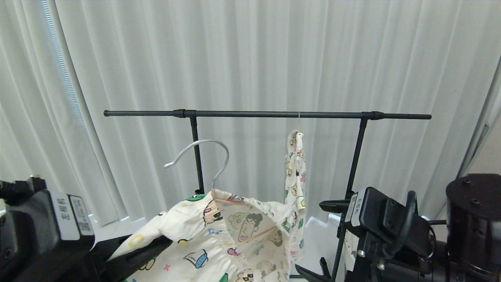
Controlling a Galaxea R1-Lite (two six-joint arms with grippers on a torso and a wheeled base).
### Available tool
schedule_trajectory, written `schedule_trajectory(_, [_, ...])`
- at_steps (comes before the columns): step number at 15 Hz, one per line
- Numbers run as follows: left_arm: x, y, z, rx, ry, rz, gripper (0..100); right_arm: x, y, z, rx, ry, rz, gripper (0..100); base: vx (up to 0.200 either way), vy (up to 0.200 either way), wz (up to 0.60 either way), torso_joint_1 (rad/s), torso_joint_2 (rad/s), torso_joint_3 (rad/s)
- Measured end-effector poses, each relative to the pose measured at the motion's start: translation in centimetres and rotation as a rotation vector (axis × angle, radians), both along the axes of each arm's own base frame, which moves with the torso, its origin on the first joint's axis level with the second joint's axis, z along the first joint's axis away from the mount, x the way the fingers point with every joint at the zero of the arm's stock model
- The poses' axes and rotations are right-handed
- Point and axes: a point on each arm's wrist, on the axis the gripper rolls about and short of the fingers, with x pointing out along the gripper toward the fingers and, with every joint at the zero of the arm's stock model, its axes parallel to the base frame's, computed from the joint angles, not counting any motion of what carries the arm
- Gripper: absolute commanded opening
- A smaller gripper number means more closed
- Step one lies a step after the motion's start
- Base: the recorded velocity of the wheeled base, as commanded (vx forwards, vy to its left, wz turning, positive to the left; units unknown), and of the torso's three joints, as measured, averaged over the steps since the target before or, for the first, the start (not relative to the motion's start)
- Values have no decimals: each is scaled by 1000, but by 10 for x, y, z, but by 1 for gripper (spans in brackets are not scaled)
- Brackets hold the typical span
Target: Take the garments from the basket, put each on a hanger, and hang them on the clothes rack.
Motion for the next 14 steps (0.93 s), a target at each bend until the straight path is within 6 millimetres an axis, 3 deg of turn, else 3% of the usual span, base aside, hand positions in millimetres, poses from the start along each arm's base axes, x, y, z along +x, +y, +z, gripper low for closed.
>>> schedule_trajectory(6, [-18,-3,-16,96,-35,-206,0,0,18,-6,-68,-96,266,100,0,0,0,0,0,0])
schedule_trajectory(14, [-29,-7,-14,95,-58,-307,0,0,54,-12,-64,-64,380,100,0,0,0,0,0,0])
